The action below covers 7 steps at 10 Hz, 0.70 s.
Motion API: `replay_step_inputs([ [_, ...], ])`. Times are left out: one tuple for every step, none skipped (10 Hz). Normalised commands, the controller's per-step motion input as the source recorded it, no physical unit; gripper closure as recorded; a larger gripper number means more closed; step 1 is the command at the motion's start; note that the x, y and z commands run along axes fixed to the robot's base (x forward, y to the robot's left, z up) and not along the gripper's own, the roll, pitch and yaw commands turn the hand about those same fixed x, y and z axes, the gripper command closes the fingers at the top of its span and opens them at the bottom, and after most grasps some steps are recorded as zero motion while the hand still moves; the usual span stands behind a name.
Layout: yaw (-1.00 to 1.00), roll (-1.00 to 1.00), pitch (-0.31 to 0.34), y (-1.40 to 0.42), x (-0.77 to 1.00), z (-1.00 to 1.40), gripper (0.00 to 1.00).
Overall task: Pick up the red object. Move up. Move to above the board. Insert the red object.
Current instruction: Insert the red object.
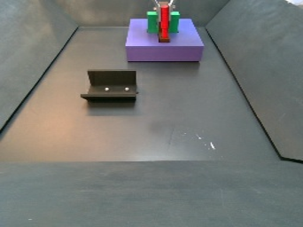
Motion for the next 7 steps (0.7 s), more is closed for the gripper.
replay_step_inputs([
  [0.05,0.35,0.000,-0.12,0.14,-0.32,1.00],
  [0.00,0.35,0.000,0.00,0.12,-0.33,1.00],
  [0.00,0.29,-0.026,0.13,-0.13,-0.47,1.00],
  [0.02,0.22,0.000,0.06,0.00,-0.43,1.00],
  [0.00,0.03,0.000,0.00,0.00,-0.51,1.00],
  [-0.03,-0.03,-0.023,0.02,0.00,-0.39,1.00],
  [0.00,0.00,0.000,0.00,0.00,0.00,1.00],
])
